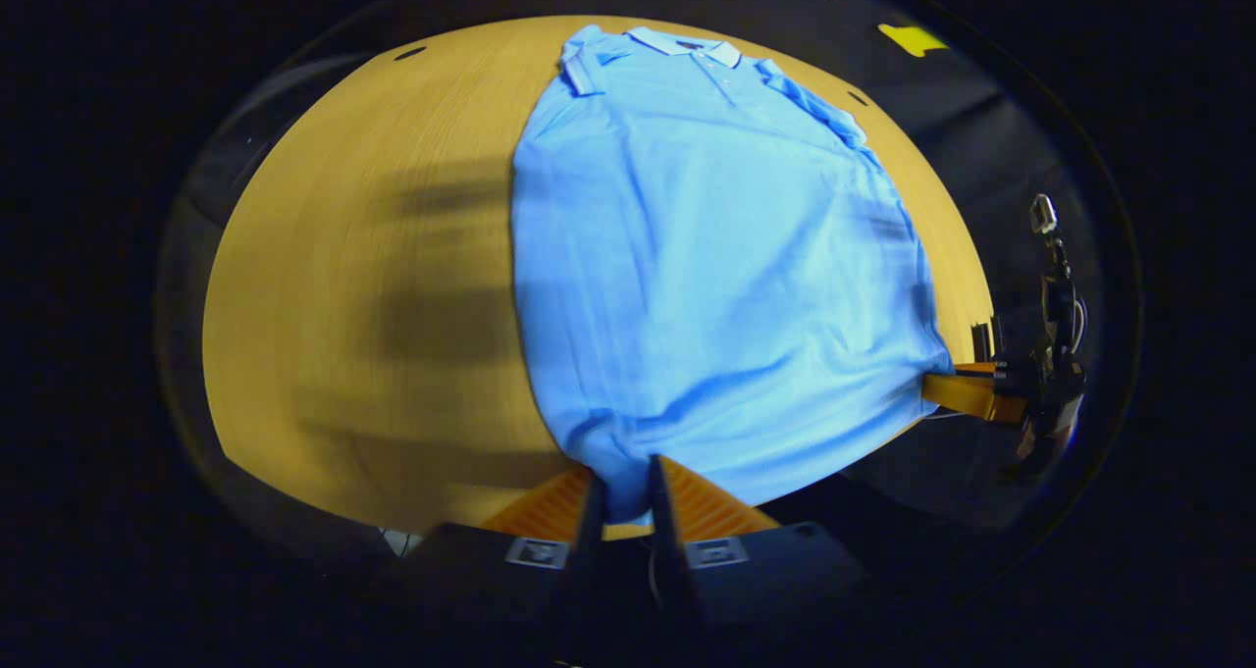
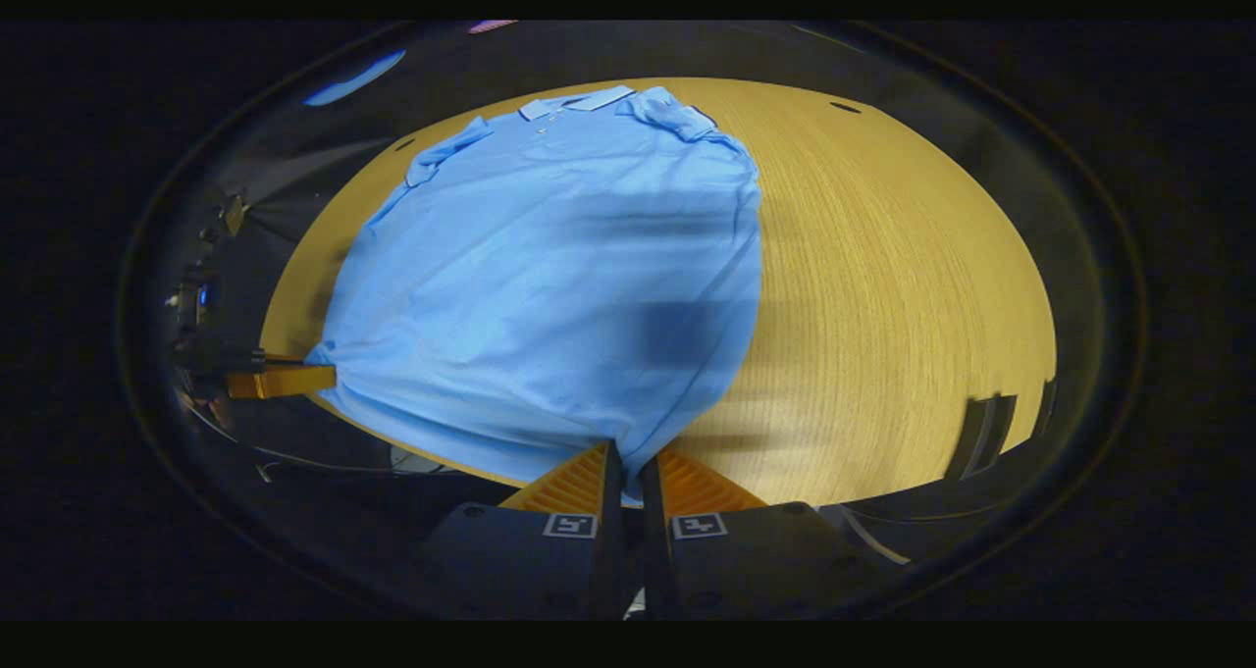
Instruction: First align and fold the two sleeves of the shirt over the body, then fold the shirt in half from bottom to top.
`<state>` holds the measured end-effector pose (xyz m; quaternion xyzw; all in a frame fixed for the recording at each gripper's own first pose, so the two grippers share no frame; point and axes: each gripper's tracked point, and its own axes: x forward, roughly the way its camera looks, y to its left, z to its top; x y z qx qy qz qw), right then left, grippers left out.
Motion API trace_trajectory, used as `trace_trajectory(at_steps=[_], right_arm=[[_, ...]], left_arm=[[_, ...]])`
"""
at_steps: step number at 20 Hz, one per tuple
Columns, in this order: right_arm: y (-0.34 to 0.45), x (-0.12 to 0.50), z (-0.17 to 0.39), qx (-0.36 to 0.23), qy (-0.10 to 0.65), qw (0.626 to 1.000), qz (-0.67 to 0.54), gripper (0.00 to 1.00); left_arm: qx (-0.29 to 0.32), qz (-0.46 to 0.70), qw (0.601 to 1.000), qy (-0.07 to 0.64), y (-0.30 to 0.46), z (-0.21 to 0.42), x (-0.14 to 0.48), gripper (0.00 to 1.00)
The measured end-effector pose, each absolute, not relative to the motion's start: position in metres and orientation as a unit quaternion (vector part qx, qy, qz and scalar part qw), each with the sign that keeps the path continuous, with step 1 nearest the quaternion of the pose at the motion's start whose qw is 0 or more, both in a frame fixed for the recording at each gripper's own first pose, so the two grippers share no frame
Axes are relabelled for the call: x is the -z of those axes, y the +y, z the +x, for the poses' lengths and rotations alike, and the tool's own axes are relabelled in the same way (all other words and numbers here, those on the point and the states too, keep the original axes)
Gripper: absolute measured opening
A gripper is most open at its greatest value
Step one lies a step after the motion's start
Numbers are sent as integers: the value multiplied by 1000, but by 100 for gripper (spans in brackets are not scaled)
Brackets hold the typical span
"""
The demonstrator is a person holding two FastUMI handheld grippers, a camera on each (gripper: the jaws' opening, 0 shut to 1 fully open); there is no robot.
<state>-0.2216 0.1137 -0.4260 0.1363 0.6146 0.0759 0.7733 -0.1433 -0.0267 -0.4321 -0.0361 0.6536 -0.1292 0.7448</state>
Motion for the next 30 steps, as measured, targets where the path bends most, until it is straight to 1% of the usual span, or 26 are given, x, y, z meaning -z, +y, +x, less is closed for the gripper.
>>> trace_trajectory(at_steps=[1, 2, 3, 4, 5, 6, 10, 12, 13, 14, 15, 16, 17, 18, 21, 22, 23, 26, 27, 28, 30], right_arm=[[118, 424, -219, -82, 609, 773, 157, 10], [119, 424, -212, -82, 596, 779, 176, 12], [118, 419, -207, -82, 589, 780, 197, 0], [119, 423, -209, -85, 584, 778, 215, 0], [116, 421, -206, -83, 574, 783, 228, 0], [115, 415, -201, -89, 561, 786, 243, 5], [108, 384, -173, -118, 504, 814, 264, 5], [105, 367, -148, -130, 470, 832, 263, 5], [104, 358, -136, -137, 455, 839, 266, 0], [101, 348, -121, -139, 439, 847, 264, 5], [99, 341, -106, -144, 427, 855, 257, 8], [95, 333, -90, -146, 414, 864, 246, 5], [91, 324, -75, -151, 400, 872, 238, 0], [90, 313, -56, -155, 387, 879, 231, 5], [75, 290, 10, -157, 346, 903, 202, 5], [71, 280, 34, -157, 330, 910, 197, 11], [68, 271, 59, -157, 317, 915, 195, 5], [62, 256, 132, -158, 295, 927, 172, 5], [60, 261, 155, -156, 293, 930, 160, 8], [58, 267, 176, -151, 295, 931, 152, 5], [59, 286, 214, -145, 302, 931, 145, 5]], left_arm=[[130, -42, 744, 654, -27, -142, 433, 16], [129, -50, 747, 650, -28, -141, 433, 11], [129, -57, 749, 648, -29, -139, 433, 8], [134, -60, 746, 649, -29, -141, 433, 7], [140, -59, 748, 646, -27, -140, 430, 6], [149, -56, 754, 637, -24, -137, 426, 6], [176, -78, 786, 587, -23, -107, 398, 6], [183, -83, 809, 552, -22, -82, 384, 6], [182, -86, 818, 539, -22, -68, 377, 6], [181, -92, 825, 527, -23, -53, 370, 6], [182, -96, 831, 517, -25, -38, 362, 6], [181, -95, 839, 505, -27, -21, 356, 6], [184, -94, 845, 493, -29, -5, 348, 6], [185, -91, 853, 480, -32, 11, 339, 6], [181, -84, 876, 439, -37, 70, 313, 6], [179, -85, 882, 428, -40, 93, 306, 6], [173, -83, 885, 424, -40, 114, 303, 6], [153, -65, 902, 399, -45, 188, 303, 6], [143, -74, 901, 402, -48, 209, 308, 6], [134, -88, 901, 402, -52, 228, 313, 6], [115, -100, 904, 400, -48, 268, 331, 6]])
